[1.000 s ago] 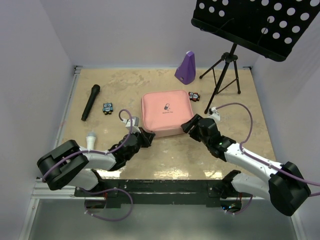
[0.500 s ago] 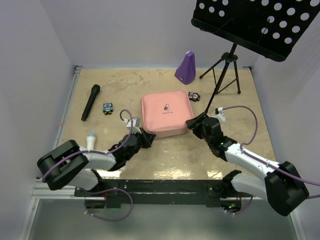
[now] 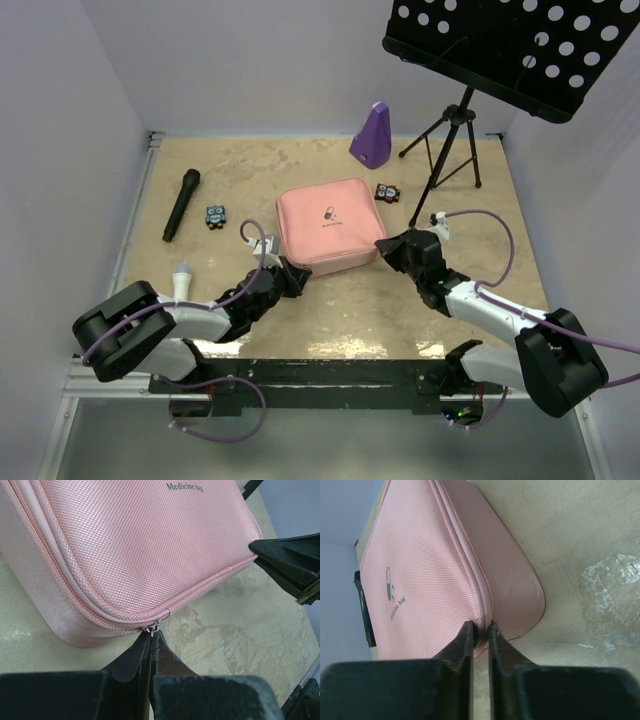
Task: Organize the medicine kit
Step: Zip the medicine box at the center of the board.
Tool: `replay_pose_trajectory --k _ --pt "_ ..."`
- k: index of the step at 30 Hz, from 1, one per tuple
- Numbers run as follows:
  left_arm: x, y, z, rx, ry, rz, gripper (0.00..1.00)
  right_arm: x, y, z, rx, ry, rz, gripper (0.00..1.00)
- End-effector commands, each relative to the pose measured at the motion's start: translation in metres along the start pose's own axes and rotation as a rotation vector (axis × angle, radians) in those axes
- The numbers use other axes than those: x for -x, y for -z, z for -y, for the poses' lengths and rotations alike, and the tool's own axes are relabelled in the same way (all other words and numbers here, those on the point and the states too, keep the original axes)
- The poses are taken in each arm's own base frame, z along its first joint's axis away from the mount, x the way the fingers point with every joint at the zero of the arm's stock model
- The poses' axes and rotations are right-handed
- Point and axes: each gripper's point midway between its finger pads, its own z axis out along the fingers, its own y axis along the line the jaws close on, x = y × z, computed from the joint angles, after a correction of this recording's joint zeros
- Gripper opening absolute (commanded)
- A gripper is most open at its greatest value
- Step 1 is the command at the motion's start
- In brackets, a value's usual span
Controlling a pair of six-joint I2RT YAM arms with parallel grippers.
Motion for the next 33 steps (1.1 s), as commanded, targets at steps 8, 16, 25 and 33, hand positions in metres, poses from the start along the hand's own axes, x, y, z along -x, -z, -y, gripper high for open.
replay_pose_trajectory --k 8,16,25,33 --pt "0.003 0.015 -0.013 0.042 -0.013 0.013 0.0 0.015 0.005 -0.001 0.02 0.043 0.044 0.0" --pt "0.002 0.026 -0.028 0.094 -0.017 0.012 0.0 0.027 -0.001 0.004 0.002 0.07 0.065 0.0" --pt "-0.002 0.042 -0.048 0.156 -0.007 0.006 0.0 0.057 -0.004 0.014 -0.027 0.089 0.12 0.0" --pt "-0.011 0.054 -0.063 0.183 0.016 -0.011 0.0 0.075 -0.015 0.014 -0.037 0.092 0.147 0.0"
